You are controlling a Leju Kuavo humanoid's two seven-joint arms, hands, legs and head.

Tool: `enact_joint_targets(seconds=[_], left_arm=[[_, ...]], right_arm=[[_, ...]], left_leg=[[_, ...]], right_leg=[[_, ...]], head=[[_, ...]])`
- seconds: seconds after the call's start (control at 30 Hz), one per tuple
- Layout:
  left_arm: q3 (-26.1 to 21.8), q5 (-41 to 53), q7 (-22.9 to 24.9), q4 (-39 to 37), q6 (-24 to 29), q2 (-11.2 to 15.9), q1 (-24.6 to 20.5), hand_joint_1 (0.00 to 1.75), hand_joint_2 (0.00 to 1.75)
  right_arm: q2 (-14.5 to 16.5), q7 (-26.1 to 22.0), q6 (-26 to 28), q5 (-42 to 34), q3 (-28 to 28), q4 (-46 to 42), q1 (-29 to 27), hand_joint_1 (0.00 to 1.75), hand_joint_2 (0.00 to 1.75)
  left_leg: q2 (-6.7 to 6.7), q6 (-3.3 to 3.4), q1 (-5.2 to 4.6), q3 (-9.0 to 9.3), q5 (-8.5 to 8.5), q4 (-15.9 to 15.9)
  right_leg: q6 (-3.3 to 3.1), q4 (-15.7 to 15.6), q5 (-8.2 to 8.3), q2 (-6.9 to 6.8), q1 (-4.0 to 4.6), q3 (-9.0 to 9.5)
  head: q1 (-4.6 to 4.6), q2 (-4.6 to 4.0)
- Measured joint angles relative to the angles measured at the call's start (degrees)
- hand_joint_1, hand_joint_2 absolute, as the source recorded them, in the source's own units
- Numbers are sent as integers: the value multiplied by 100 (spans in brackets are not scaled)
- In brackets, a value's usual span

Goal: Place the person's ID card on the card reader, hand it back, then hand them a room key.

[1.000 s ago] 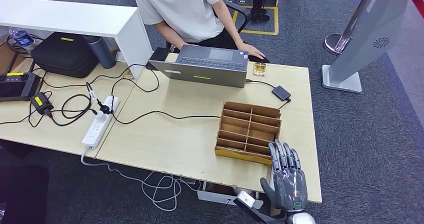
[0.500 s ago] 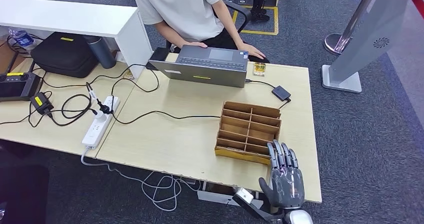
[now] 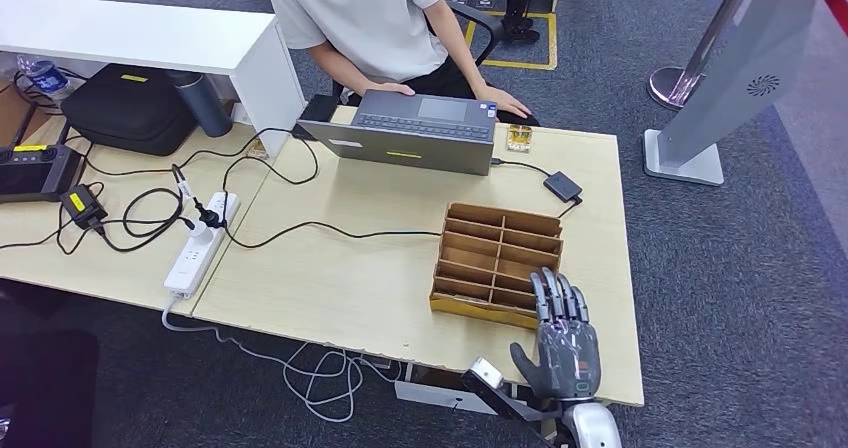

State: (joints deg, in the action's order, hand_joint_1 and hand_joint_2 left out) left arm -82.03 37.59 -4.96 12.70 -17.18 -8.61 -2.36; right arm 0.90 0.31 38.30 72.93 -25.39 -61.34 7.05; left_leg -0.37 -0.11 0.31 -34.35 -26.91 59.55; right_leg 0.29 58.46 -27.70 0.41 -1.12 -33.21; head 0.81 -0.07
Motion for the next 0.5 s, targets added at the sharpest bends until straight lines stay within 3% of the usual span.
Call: enact_joint_targets(seconds=[0.5], left_arm=[[-23, -19, -17, 0, 38, 16, -2, 0, 175]], right_arm=[[-9, -28, 1, -207, 127, 103, -2, 0, 175]], left_leg=[[0, 0, 0, 0, 0, 0]], right_leg=[[0, 0, 0, 1, 0, -1]], head=[[0, 0]])
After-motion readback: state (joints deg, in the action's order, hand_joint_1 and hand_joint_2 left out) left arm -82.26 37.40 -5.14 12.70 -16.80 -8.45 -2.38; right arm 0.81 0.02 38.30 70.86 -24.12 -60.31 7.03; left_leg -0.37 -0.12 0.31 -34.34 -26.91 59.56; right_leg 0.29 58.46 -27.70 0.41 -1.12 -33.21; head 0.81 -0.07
